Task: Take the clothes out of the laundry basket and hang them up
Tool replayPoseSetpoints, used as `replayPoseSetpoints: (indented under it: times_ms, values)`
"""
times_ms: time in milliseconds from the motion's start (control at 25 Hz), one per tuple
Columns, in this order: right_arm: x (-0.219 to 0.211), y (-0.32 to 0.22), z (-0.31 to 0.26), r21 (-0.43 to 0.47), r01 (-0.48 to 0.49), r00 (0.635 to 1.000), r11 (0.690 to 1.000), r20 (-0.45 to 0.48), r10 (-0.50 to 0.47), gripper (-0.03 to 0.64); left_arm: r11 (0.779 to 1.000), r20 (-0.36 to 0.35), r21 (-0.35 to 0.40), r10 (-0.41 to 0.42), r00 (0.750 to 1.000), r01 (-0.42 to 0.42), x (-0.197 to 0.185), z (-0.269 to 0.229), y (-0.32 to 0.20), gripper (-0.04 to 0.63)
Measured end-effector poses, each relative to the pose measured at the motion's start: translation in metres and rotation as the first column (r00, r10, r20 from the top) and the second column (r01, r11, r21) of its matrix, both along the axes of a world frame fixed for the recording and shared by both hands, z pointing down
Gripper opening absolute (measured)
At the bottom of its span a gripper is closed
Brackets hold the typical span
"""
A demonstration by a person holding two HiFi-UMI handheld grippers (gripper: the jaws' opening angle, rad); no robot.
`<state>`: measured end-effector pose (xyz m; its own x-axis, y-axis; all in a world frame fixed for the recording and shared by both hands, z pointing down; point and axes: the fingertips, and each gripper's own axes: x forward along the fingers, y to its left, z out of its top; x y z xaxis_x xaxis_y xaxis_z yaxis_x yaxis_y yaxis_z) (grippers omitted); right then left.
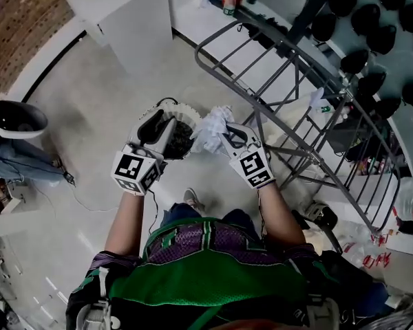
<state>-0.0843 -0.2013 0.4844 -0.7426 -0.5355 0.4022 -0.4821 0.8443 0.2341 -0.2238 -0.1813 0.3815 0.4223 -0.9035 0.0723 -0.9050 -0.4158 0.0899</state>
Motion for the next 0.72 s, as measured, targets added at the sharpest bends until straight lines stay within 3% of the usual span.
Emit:
replayPoseSetpoints:
  times_ms: [240,400,720]
  values:
    - [0.018,0.001,-0.076,0.124,-0.029,0.999,0.992,0.033,0.025,0.067,0.996,-0.028,0.067,0.068,0.997,-0.066,0.014,-0.032,-0.013,0.15]
    - [0.031,0.013,-0.125,0.234,-0.022,1.0,0.972,0.025,0.017,0.067,0.983,-0.01,0.119,0.14,0.99,-0.138,0.036,-0.056,-0.022,0.15]
    - [0.075,0.039,-0.18,0.393,0.037,0.998,0.919,-0.052,-0.018,0.066,0.914,-0.009,0.215,0.354,0.935,-0.344,0.124,-0.113,-0.033,0.15]
